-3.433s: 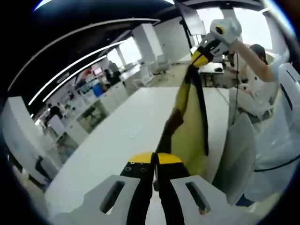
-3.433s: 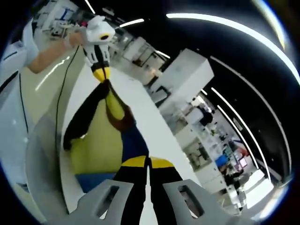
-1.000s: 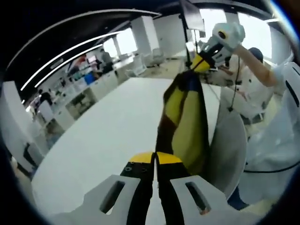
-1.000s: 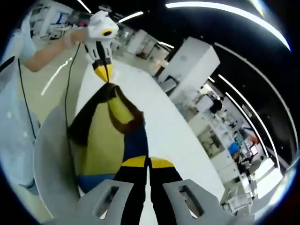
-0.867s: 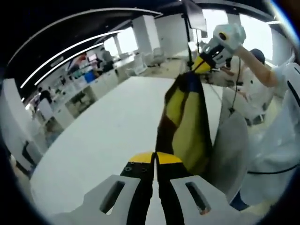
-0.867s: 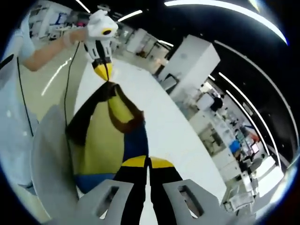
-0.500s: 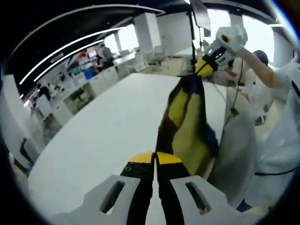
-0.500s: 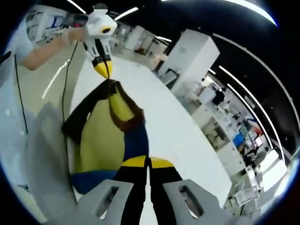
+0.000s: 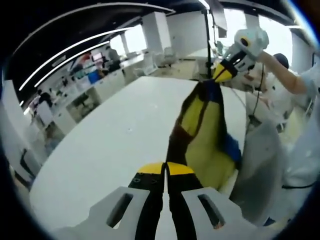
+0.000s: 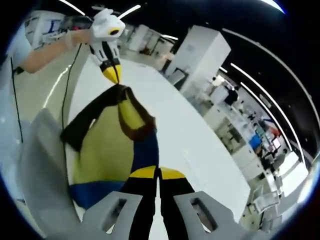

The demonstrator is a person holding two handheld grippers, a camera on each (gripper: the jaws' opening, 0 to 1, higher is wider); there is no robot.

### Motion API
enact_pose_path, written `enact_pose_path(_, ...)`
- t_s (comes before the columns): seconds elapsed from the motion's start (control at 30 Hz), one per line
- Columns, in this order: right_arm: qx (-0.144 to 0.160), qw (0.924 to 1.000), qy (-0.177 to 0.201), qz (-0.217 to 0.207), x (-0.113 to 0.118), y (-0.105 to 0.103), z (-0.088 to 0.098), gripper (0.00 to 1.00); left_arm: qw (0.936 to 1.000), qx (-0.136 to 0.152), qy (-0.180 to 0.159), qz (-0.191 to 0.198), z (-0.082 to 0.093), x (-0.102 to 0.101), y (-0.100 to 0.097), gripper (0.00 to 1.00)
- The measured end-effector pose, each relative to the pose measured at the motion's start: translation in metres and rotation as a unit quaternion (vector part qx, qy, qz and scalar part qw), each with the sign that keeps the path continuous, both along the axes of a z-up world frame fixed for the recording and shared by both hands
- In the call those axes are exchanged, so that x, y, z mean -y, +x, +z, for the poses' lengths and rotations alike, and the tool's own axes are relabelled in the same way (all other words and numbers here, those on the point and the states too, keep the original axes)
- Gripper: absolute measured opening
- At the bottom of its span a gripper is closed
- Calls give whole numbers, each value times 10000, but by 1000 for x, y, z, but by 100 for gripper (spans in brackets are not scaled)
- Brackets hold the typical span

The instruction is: Fold the garment on the visible template until the final outline fits inside the template.

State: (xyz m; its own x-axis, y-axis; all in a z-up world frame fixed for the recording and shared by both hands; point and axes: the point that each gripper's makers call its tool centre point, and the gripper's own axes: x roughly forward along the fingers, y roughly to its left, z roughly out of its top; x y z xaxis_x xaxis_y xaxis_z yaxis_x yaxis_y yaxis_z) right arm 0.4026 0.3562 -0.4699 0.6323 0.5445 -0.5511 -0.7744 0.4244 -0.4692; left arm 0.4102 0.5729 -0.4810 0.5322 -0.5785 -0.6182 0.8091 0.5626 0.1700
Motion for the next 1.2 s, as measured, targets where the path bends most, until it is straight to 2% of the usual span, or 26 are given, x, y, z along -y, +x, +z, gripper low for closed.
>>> enact_pose_path(0.43, -110, 9997, 25, -205, 4, 30, -15, 1, 10000, -74, 54, 25, -16, 5, 33, 0)
enact_pose_path(0.57, -151, 9996, 6, -239, 6, 42, -24, 1, 9999, -97, 78, 55, -23, 5, 45, 0)
enact_pose_path(0.87, -375, 9986, 19, -385, 8, 53, -43, 1, 9997, -159, 210, 17, -40, 13, 66, 0)
enact_pose_path(0.97, -455, 9981, -21, -421, 13, 67, -51, 1, 9994, -237, 250, -21, -49, 18, 75, 0)
enact_pose_path(1.2, -630, 9971, -71, -420, 15, 81, -69, 1, 9983, -455, 370, -7, -68, 20, 87, 0)
